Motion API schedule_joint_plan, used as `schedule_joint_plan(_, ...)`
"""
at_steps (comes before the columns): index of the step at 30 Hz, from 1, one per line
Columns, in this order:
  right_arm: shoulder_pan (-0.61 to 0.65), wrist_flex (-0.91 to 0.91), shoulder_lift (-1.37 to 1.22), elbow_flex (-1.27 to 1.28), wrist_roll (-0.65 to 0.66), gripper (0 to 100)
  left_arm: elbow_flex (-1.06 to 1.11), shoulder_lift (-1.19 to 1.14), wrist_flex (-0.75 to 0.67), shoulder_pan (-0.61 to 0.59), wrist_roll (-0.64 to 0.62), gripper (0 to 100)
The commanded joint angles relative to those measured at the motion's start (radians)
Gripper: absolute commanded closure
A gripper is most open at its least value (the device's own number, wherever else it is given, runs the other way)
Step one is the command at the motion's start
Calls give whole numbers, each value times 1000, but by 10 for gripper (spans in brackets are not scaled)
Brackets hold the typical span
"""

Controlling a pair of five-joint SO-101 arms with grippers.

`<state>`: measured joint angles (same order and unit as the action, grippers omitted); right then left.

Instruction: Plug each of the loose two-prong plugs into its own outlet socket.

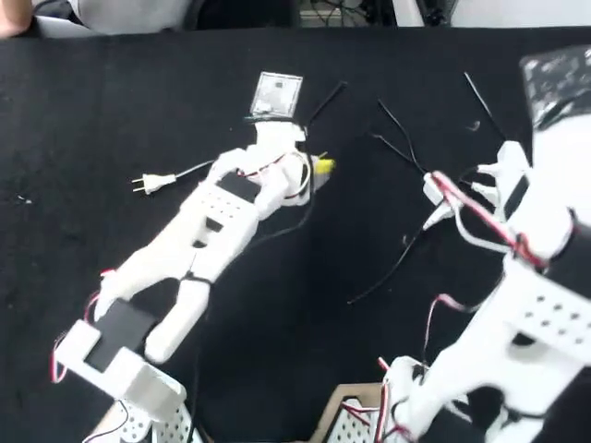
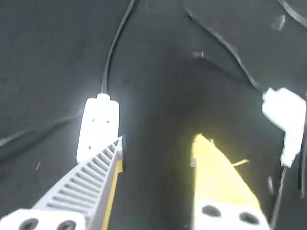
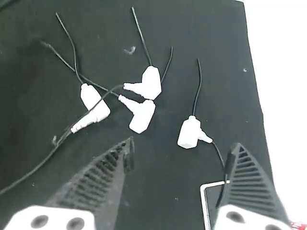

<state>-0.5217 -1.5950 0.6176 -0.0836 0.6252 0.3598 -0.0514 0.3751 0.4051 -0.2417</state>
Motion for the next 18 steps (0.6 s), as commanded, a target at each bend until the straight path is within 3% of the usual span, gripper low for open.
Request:
schedule_joint_plan(1, -15, 21, 120, 88, 54, 701, -96, -77, -54, -1, -97, 740)
schedule_joint_plan(5, -18, 46, 225, 202, 94, 701, -286, -261, 32, 5, -173, 740)
schedule_joint_plan(10, -107, 149, 312, 360, 127, 701, -493, -405, 279, -16, -196, 739)
schedule_joint_plan(13, -126, 190, 332, 449, 137, 701, -536, -443, 310, -31, -193, 739)
schedule_joint_plan(18, -129, 206, 335, 515, 149, 701, -533, -453, 334, -38, -37, 744)
